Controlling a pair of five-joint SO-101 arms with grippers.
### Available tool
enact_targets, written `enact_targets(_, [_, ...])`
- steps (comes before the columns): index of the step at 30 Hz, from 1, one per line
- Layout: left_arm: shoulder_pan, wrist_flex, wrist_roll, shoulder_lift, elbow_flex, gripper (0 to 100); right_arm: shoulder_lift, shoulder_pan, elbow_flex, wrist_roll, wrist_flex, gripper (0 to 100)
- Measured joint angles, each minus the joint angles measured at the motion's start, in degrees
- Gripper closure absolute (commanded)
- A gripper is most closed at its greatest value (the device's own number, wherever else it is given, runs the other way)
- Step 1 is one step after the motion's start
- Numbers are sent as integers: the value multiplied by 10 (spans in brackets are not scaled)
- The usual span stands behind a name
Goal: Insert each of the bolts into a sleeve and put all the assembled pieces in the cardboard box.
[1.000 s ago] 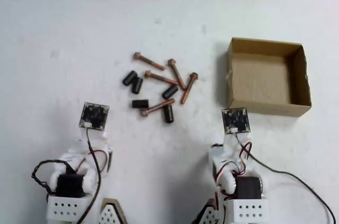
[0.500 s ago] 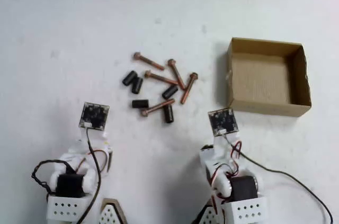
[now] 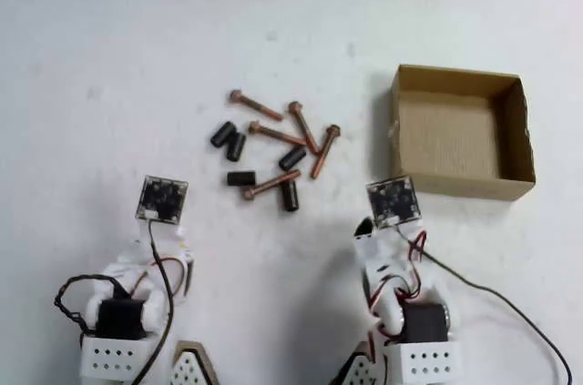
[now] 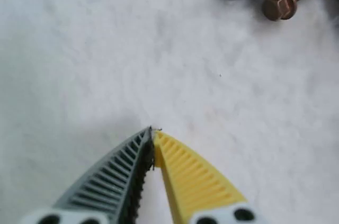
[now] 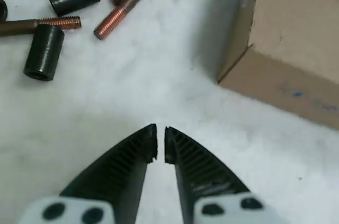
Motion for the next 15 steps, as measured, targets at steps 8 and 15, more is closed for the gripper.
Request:
enact_targets(8, [0,0,0,0,0,976,-1,21,-41,157,-5,977])
enact_targets(15, [0,0,0,0,0,976,0,19,-178,162,76,977])
